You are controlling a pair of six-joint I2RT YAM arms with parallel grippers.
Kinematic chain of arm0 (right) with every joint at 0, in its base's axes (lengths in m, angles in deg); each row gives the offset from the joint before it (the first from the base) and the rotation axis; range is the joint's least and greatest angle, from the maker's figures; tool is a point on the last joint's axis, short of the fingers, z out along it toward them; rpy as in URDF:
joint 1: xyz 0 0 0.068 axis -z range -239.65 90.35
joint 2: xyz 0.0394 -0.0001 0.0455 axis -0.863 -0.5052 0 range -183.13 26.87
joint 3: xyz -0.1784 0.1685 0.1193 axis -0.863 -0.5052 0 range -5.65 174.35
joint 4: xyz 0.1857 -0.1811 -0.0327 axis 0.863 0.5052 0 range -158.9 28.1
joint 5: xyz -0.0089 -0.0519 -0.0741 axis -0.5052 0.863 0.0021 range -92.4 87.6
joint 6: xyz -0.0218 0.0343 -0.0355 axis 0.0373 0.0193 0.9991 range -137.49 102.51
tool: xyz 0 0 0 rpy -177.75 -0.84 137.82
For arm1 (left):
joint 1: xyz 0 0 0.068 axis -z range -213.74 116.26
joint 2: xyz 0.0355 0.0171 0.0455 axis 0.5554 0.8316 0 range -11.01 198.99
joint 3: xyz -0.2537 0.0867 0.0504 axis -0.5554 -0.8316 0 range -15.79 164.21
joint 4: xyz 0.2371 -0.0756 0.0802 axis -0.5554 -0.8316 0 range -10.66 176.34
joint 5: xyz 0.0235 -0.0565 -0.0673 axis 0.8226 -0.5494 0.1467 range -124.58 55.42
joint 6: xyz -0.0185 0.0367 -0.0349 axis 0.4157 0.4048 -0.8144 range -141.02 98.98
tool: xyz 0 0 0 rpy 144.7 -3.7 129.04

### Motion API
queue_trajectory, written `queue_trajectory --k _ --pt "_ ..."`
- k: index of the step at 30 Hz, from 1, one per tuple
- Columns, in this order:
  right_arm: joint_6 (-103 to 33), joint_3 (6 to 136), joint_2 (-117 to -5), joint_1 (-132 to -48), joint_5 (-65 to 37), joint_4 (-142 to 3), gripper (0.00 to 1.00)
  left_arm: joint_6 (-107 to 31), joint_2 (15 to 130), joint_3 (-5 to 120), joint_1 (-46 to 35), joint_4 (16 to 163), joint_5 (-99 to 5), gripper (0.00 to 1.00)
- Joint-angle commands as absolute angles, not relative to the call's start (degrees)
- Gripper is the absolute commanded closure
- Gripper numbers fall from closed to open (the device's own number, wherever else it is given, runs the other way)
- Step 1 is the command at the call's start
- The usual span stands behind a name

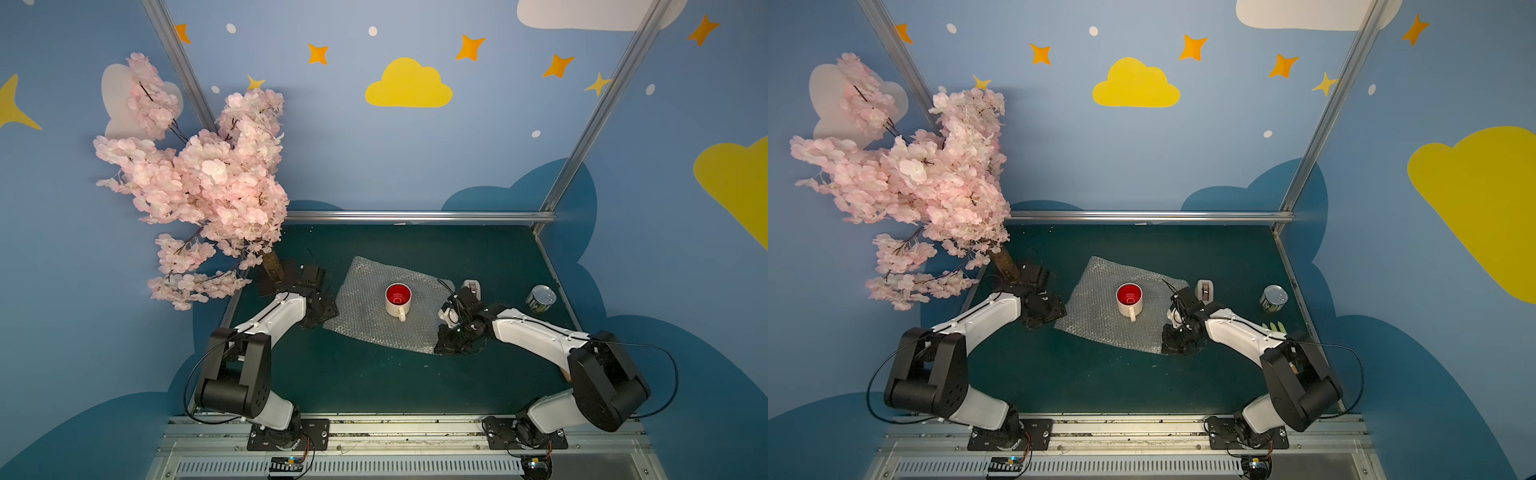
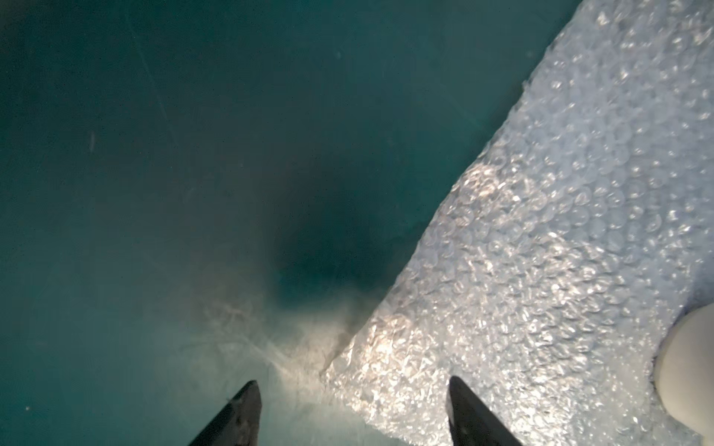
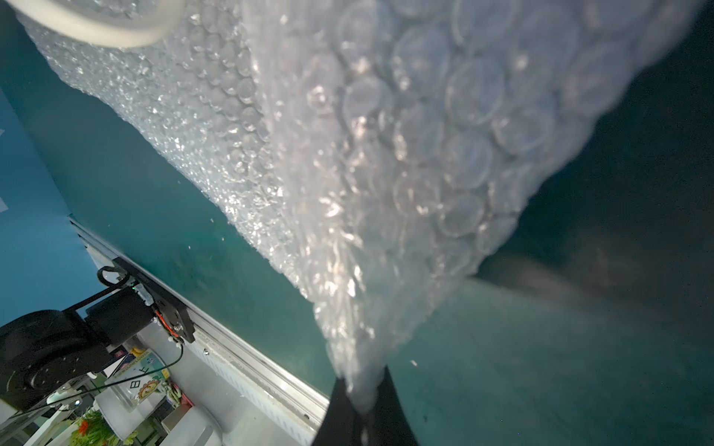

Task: Wrap mugs in bubble wrap
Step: Wrap the mug in bubble wrap.

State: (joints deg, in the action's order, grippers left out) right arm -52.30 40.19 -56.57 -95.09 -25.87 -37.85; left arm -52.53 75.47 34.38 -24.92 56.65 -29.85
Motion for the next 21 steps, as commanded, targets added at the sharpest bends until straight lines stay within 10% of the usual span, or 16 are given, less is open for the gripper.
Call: queue_trajectory --k 1,9,21 --pt "-52.9 38.9 -54.0 -94.9 -25.7 -33.3 1.0 -54.4 74.2 30.2 -24.5 56.7 -32.1 0.25" --pt "-52.8 37.9 -52.6 -94.5 -24.6 -32.6 1.0 -57.0 78.5 29.0 -23.4 63.1 -33.4 0.37" --pt "-52.1 38.7 -52.9 -93.2 -23.3 -33.3 1.0 -58.1 79.9 31.6 -18.5 64.8 -35.0 0.96"
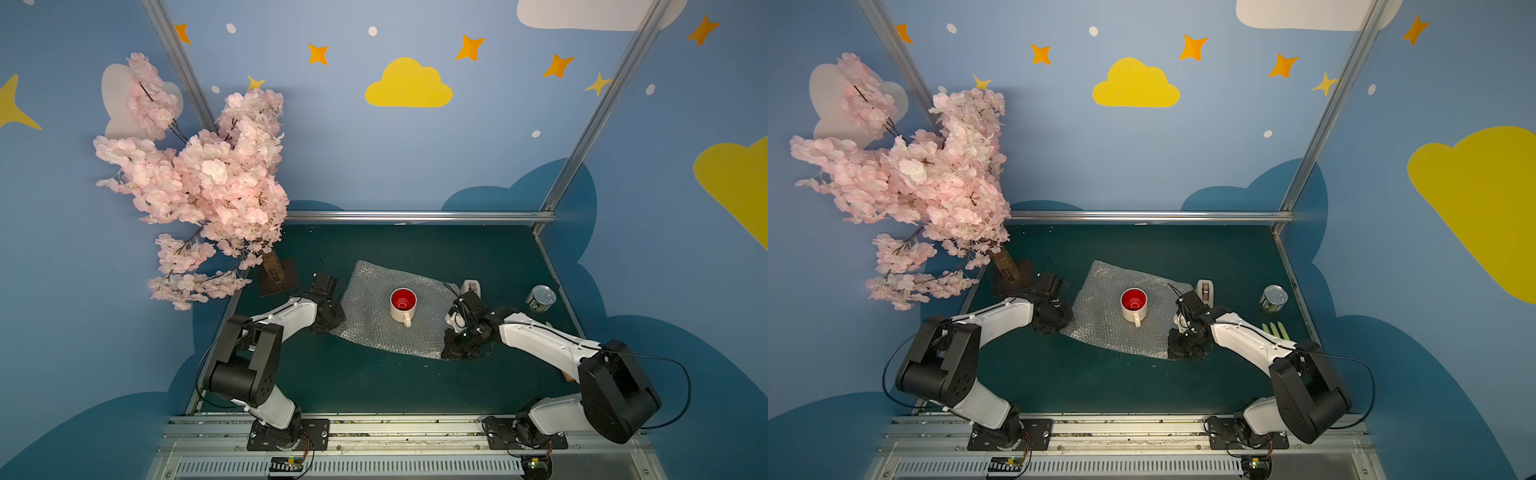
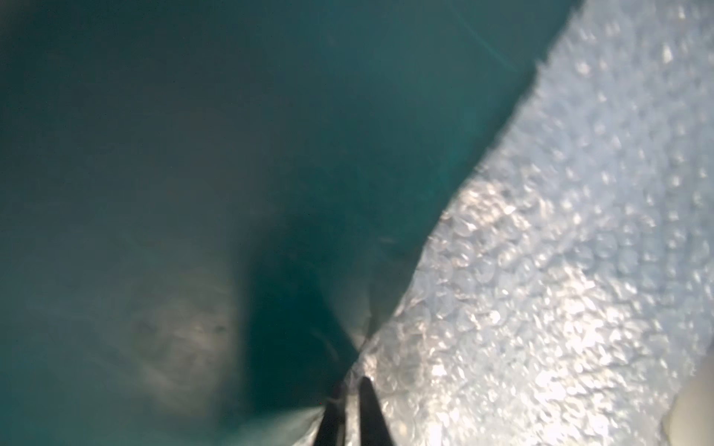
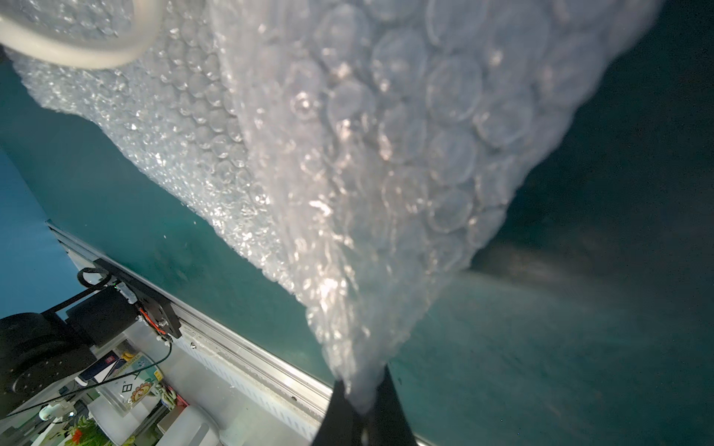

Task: Wrap mugs in bubble wrap
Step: Wrap the mug in bubble wrap.

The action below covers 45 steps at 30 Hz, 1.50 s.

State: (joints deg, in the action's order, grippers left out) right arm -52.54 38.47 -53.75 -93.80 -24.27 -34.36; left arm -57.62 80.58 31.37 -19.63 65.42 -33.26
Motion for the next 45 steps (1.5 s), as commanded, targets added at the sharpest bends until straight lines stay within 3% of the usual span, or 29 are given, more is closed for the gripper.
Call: queue_trajectory --k 1,11,20,22,24,27,38,45 --pt "-52.0 38.8 -53.0 -93.1 -23.2 -33.5 1.0 -58.1 78.9 31.5 -18.1 64.2 -35.5 0.97" --pt "-51.3 40.7 -53.8 -92.3 -22.6 -35.1 1.0 -59.1 67.7 34.8 -16.6 59.2 -37.8 0.97" --pt "-49.6 45.0 -55.9 -91.9 -22.4 -34.7 1.0 -59.7 72.9 42.0 -12.3 57.7 -39.2 0.96" --pt "-49.6 45.1 -55.8 -91.9 -22.4 -34.6 1.0 -61.0 71.9 41.3 -12.5 54.5 -36.8 0.63" --pt "-49.8 44.6 -55.4 -91.8 -22.7 -34.8 1.0 -62.4 71.1 39.7 -13.0 51.8 -35.7 0.37" --pt "-50.5 44.0 -54.6 -91.2 -23.8 -35.3 1.0 -62.5 70.4 36.2 -14.1 50.4 -35.5 0.18" --pt "-51.8 48.0 -51.3 -88.0 -28.1 -34.2 1.0 -64.3 67.6 28.9 -15.6 53.2 -33.3 0.01" --pt "-52.4 50.2 -51.0 -86.2 -29.9 -33.5 1.0 -67.2 67.3 25.5 -15.6 55.3 -31.5 0.04"
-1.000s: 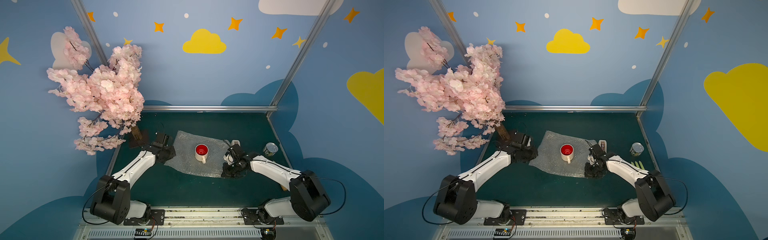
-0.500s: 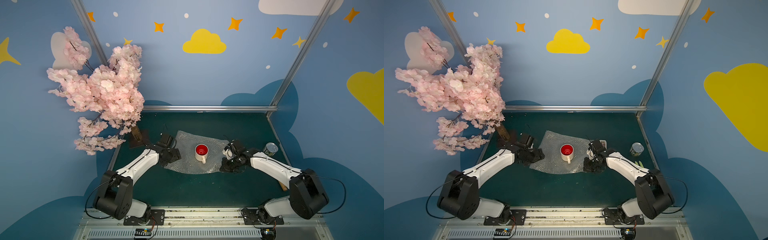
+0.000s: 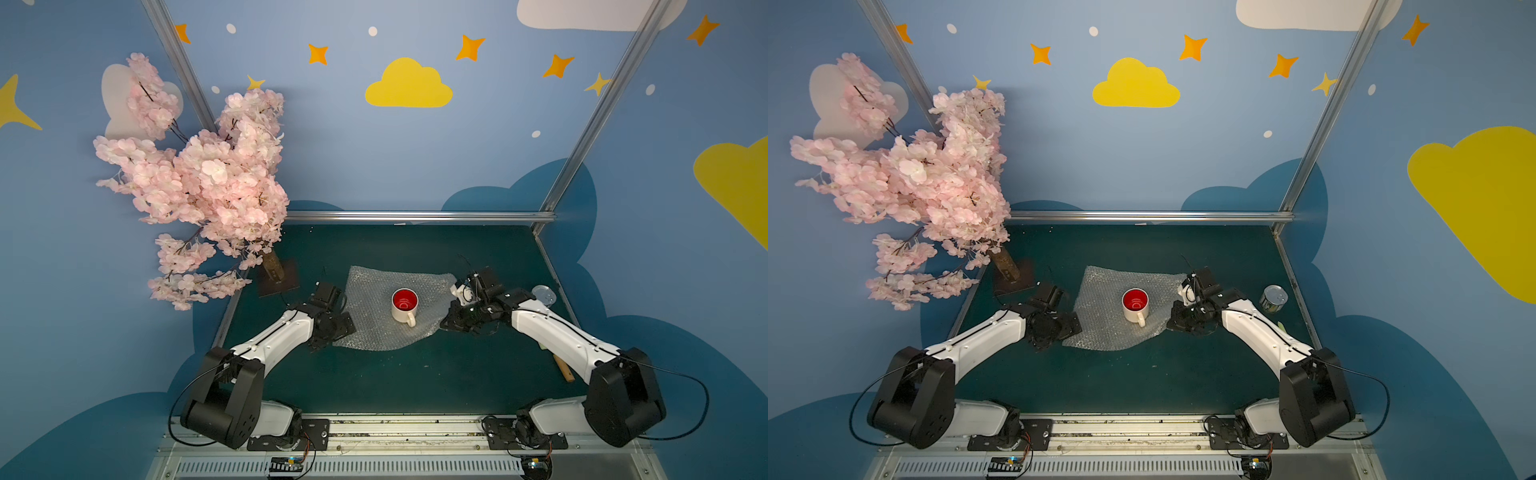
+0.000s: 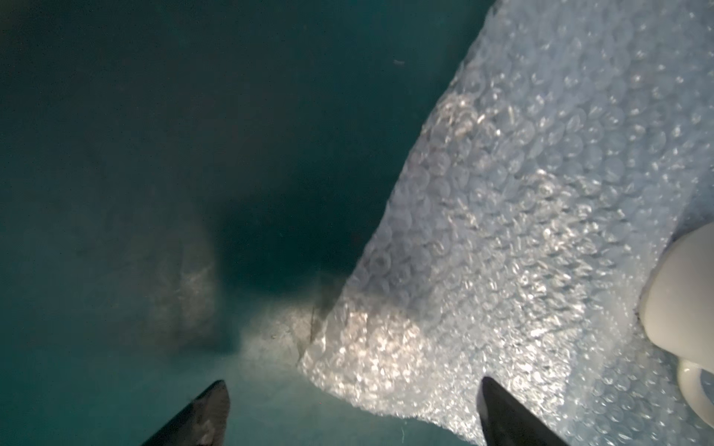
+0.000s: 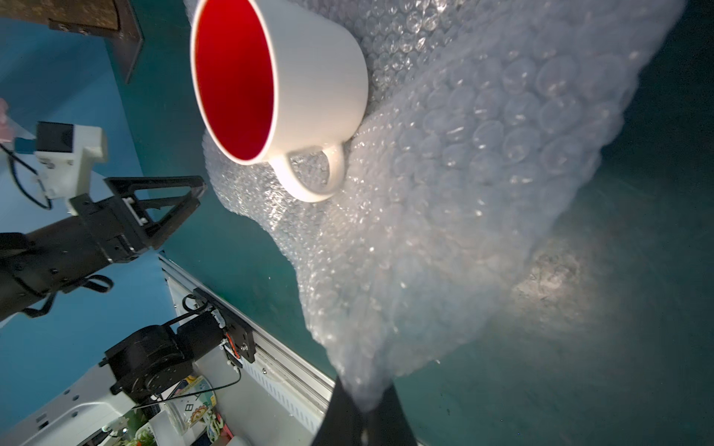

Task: Wrap mugs in bubble wrap
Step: Wrap the mug in bubble wrap.

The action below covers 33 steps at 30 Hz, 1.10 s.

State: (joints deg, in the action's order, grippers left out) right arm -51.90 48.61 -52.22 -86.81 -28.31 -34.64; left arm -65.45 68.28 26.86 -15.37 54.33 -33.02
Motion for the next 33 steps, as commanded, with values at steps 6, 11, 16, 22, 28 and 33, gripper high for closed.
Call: queue_trajectory --k 6,11,16,22,28,33 --pt "-52.3 51.3 -52.1 -85.6 -30.7 -33.3 1.0 -67.9 70.6 24.6 -15.1 63.1 -35.9 0.27" --pt "-51.7 52.0 -53.0 -85.6 -30.3 -32.7 1.0 -65.7 69.9 23.5 -13.0 63.8 -39.0 0.47" --pt "-51.6 52.1 -53.2 -85.4 -30.1 -32.6 1.0 -65.1 66.5 21.5 -12.4 58.7 -38.3 0.52" --pt "-51.6 52.0 -53.8 -85.2 -30.1 -32.9 1.0 -64.0 66.8 20.6 -11.2 57.6 -37.7 0.53" --pt "-51.7 51.9 -54.2 -85.1 -30.3 -33.3 1.0 -63.6 71.7 23.5 -10.5 61.1 -37.6 0.65" --pt "-51.4 52.4 -54.0 -85.1 -30.2 -33.0 1.0 -62.4 72.7 26.5 -10.4 59.0 -37.3 0.97"
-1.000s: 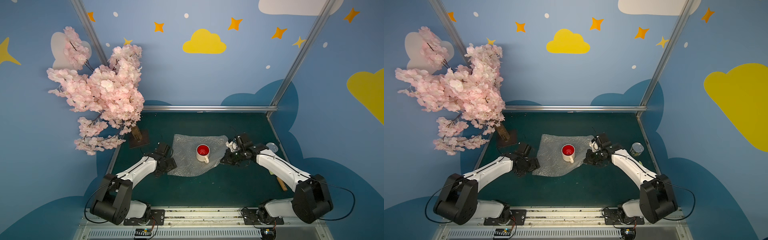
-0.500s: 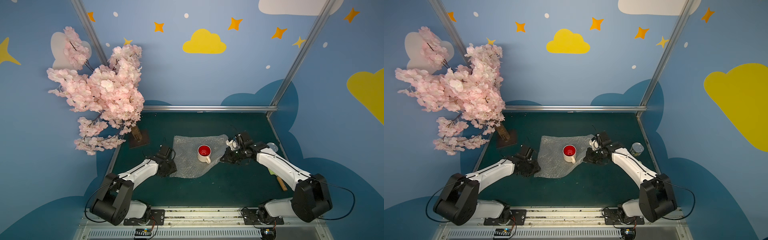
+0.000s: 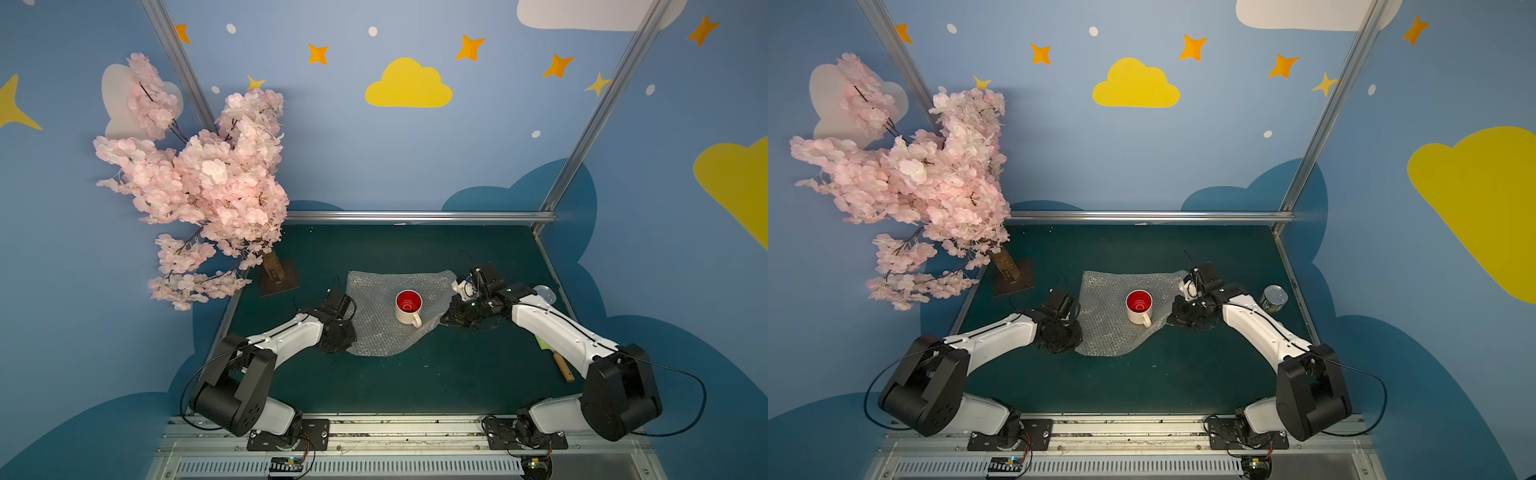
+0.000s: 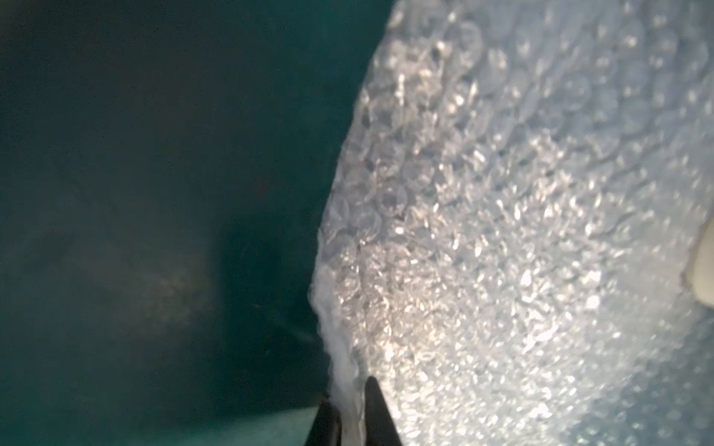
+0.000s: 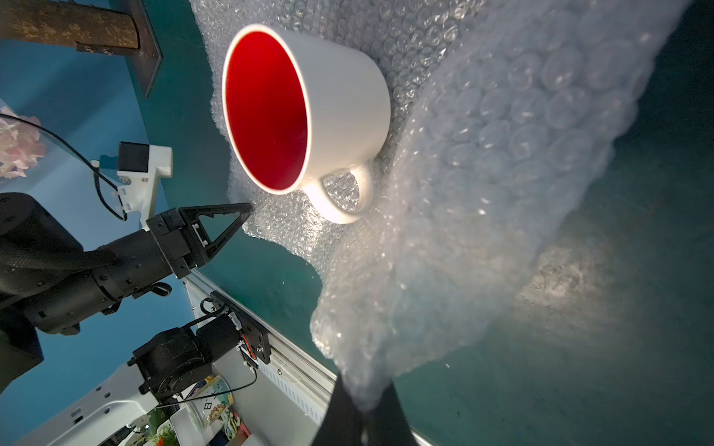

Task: Wrap mugs in bubble wrap
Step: Wrap the mug in bubble wrap.

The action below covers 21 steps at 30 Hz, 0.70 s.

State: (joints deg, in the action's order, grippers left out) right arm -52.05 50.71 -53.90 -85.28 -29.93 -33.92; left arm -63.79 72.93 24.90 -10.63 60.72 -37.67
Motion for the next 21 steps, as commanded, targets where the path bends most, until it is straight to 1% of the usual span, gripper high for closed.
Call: queue_trajectory --k 1,5,8,15,21 --pt "-51.3 52.4 -54.0 -85.1 -30.2 -32.8 1.0 -62.4 71.7 27.0 -10.4 58.4 -37.1 0.97" --pt "-49.5 52.8 -54.4 -85.1 -31.6 -33.6 1.0 -61.4 67.8 30.9 -10.1 55.8 -36.8 0.97" --pt "-49.2 53.4 -55.7 -85.3 -33.2 -35.7 1.0 -60.5 67.3 35.1 -9.5 54.7 -37.4 0.97" --pt "-46.8 58.1 -60.3 -86.6 -36.0 -41.9 1.0 -60.1 70.8 42.8 -7.7 55.1 -39.6 0.97" --pt "-45.0 64.5 -67.2 -88.8 -37.0 -45.0 1.0 -60.9 74.0 44.8 -6.2 57.1 -40.6 0.97"
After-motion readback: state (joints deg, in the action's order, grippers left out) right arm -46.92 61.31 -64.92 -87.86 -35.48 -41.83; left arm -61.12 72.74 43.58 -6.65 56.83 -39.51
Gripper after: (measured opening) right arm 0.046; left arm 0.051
